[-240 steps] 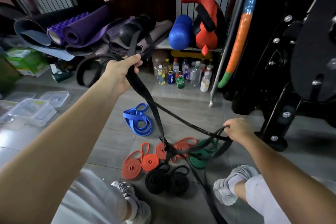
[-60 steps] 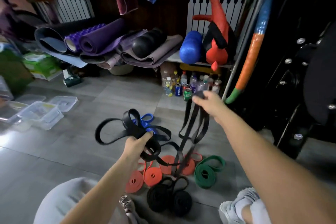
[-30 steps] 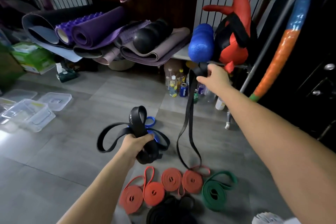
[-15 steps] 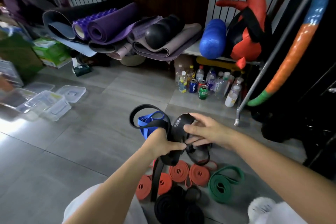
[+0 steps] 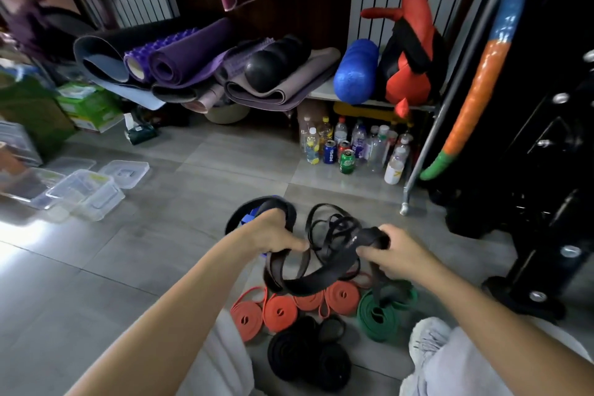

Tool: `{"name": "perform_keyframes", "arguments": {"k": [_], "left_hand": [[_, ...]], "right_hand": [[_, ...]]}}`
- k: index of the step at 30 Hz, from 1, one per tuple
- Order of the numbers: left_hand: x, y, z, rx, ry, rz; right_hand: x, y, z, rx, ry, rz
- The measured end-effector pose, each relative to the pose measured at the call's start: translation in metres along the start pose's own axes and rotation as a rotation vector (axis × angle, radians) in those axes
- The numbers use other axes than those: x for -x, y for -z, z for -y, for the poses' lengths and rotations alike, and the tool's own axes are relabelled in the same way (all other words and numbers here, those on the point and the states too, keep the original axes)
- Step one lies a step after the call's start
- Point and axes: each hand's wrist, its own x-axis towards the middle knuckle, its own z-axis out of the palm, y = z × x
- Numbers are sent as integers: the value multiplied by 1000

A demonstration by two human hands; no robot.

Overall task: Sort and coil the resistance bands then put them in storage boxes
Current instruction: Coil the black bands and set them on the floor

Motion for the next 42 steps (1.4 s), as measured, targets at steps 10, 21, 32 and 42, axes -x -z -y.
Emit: {"name": "perform_keyframes", "arguments": {"k": [10, 21, 32, 42], "left_hand": [[43, -22, -44, 647, -231, 49], [73, -45, -22, -478, -315, 15], [81, -37, -28, 127, -348, -208], [101, -15, -41, -19, -622, -155]], "right_hand": [[47, 0, 43, -279, 374, 131], [69, 8, 76, -286, 150, 130], [87, 16, 57, -138, -24, 172], [100, 40, 66, 84, 379, -58]]}}
